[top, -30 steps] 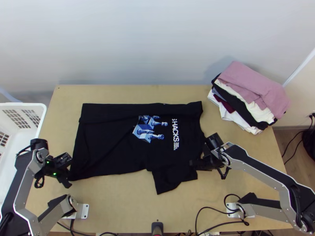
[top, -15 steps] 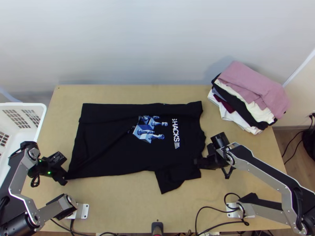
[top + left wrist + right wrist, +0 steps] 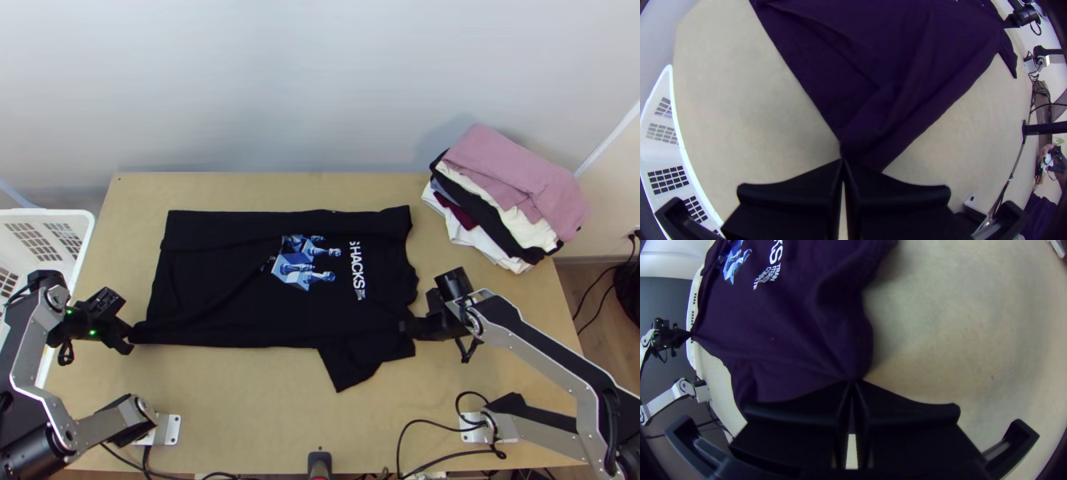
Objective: Fold the t-shirt
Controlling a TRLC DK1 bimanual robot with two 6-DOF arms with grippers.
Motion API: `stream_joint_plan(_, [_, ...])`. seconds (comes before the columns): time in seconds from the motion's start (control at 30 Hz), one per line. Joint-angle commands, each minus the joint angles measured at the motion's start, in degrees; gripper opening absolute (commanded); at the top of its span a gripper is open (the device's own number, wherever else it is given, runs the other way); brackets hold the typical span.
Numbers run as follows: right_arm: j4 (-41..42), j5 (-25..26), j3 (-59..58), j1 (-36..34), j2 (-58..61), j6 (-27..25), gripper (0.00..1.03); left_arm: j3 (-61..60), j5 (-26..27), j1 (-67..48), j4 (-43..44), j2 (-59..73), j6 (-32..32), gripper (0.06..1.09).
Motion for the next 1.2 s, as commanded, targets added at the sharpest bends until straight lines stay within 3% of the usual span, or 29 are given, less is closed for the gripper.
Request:
stream_joint_plan(0.0, [-1.69, 1.22, -1.50, -1.52, -1.41, -1.74, 0.03, 0.43, 0.51, 1.36, 0.49, 1.74, 0.39, 0.10])
stream_joint_plan(0.3, [-4.59, 1.39, 1.23, -1.08, -4.83, -2.27, 0.03, 2.10, 1.47, 2.51, -0.12, 1.04, 0.22, 0.10])
stream_joint_plan(0.53, [-5.73, 1.30, 7.91, 3.23, -8.61, -1.83, 0.03, 8.60, 6.92, -1.98, -3.90, -2.13, -7.96, 0.10])
stream_joint_plan(0.73, [-5.73, 1.39, 11.42, 3.23, -6.50, -3.15, 0.03, 11.85, 8.50, -4.70, -3.81, -0.72, -12.09, 0.10])
stream_joint_plan(1.17, [0.77, 1.48, 19.95, -1.34, 2.20, -4.11, 0.03, 23.02, 9.91, -9.45, 4.97, 10.26, -28.79, 0.10])
